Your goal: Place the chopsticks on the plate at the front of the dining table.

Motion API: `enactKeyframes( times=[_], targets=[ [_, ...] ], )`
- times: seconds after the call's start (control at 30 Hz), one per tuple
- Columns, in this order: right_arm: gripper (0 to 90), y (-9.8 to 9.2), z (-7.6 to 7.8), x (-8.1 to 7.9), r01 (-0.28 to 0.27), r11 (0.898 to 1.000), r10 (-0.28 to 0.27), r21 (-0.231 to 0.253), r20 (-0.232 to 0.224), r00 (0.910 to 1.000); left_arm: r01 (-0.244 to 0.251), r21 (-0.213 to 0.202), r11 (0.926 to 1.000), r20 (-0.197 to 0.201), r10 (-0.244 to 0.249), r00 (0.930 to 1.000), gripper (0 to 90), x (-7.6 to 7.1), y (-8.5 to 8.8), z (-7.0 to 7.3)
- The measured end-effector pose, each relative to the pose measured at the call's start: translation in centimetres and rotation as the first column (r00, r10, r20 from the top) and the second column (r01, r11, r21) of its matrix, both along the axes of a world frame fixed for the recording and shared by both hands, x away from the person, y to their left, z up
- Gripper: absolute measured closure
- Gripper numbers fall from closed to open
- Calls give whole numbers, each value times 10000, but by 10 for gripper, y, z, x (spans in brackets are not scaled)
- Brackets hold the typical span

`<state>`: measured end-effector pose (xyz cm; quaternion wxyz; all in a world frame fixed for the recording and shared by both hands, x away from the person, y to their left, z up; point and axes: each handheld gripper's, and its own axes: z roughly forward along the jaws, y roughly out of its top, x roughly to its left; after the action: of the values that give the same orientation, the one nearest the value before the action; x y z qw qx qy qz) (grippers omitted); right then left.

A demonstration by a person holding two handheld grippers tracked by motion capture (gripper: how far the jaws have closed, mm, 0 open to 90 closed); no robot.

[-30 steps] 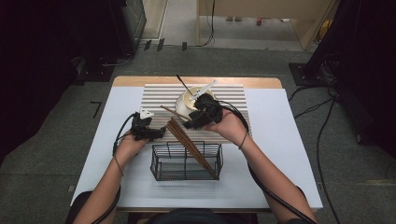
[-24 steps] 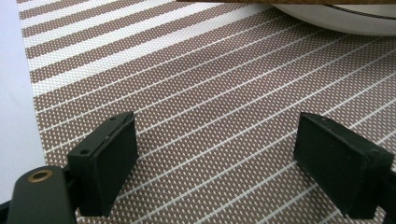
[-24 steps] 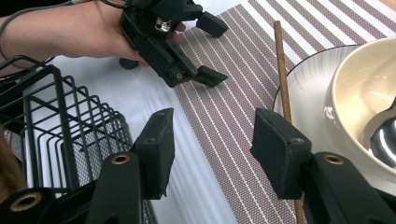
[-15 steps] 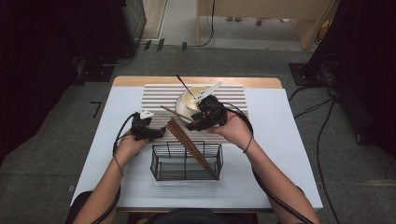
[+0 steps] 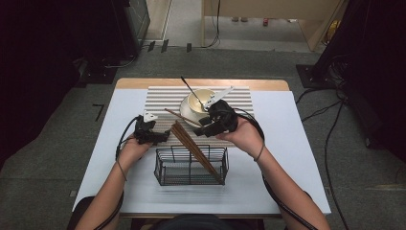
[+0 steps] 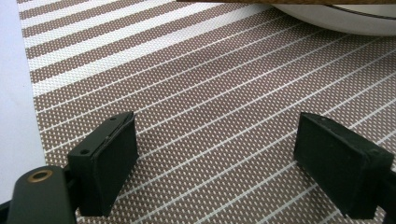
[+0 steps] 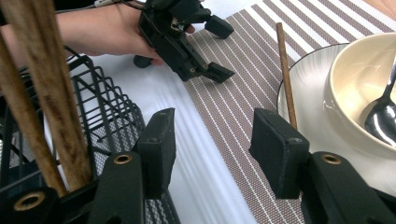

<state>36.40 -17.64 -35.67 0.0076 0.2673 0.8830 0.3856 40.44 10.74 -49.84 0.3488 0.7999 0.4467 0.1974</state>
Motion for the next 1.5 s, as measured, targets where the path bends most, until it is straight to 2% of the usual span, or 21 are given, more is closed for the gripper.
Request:
enactKeyframes(
  times=[0.83, 1.23, 1.5],
  targets=[
    [547, -11, 18, -30, -225, 9984, 200, 527, 471, 9987, -7, 1, 10000, 15, 7, 10000, 139, 0, 0, 0],
    [617, -2, 26, -45, -740, 9946, 696, 728, 610, 9957, -12, 2, 10000, 20, 12, 10000, 140, 0, 0, 0],
    [666, 4, 25, -47, -1046, 9918, 1001, 730, 622, 9930, -15, 2, 10000, 21, 15, 10000, 140, 0, 0, 0]
  ],
)
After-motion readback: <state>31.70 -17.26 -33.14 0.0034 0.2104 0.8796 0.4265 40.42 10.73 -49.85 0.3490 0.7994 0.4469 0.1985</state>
